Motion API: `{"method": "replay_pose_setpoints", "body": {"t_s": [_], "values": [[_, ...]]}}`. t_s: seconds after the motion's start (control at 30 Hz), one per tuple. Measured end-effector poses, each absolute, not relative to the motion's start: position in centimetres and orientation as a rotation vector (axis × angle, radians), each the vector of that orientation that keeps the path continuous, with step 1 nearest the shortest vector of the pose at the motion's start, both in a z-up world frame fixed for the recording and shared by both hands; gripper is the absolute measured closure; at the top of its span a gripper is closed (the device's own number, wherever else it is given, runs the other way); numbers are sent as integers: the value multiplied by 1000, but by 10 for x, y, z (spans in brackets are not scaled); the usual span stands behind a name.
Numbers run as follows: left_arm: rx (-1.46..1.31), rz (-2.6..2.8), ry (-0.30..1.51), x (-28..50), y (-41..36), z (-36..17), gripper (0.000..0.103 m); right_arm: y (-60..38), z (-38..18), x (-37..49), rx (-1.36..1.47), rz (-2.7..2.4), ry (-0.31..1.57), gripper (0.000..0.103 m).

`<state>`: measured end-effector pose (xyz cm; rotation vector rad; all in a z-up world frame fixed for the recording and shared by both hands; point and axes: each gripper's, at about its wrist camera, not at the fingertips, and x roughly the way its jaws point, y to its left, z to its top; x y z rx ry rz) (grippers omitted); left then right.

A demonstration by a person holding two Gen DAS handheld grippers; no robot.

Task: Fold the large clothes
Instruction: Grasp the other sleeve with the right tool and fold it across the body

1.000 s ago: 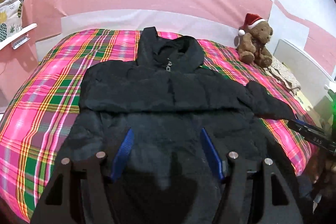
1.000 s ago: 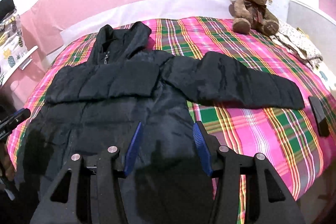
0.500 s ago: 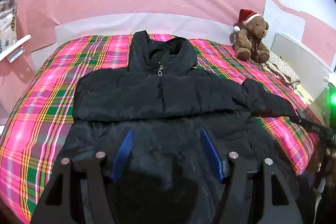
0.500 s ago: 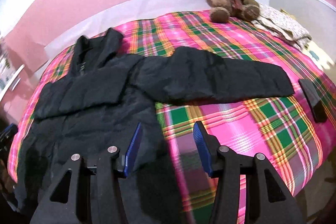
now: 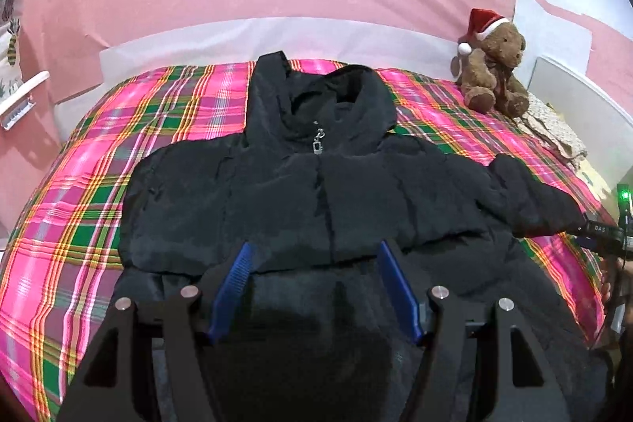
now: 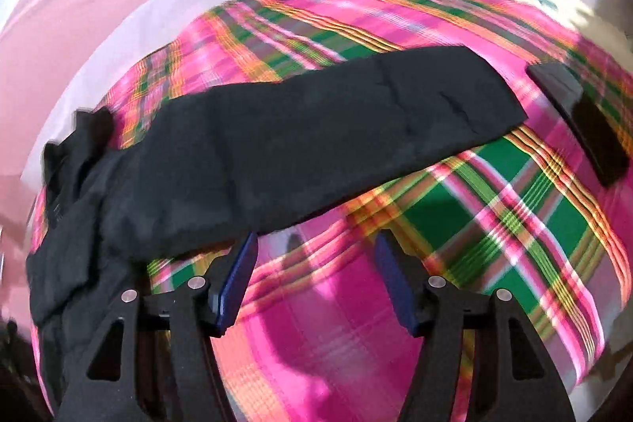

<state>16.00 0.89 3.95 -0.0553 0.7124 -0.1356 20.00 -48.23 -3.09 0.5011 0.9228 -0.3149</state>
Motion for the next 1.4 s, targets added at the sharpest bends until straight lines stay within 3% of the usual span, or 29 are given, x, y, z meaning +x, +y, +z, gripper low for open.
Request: {"method": "replay_pose_setpoints", "body": {"t_s": [0.47, 0.5, 0.53, 0.6, 1.1, 1.27, 1.4], "values": [[-80, -101, 783, 192, 20, 0, 35, -549, -57, 240, 715, -389, 794, 42], [-82, -96, 787, 191, 22, 0, 35, -550, -56, 241, 707, -400, 793, 59], [-84, -89, 791, 190, 24, 0, 35, -550, -54, 243, 712, -380, 793, 83], [-87, -78, 792, 186, 29, 3, 35, -541, -44, 244, 693, -371, 792, 88], [-107, -77, 690, 134, 51, 51, 35, -365, 150, 198, 328, -29, 514, 91], [-115, -91, 658, 121, 59, 63, 35, -301, 179, 193, 209, 62, 483, 91], [-127, -94, 643, 116, 66, 67, 35, -256, 171, 204, 132, 117, 512, 91]]}}
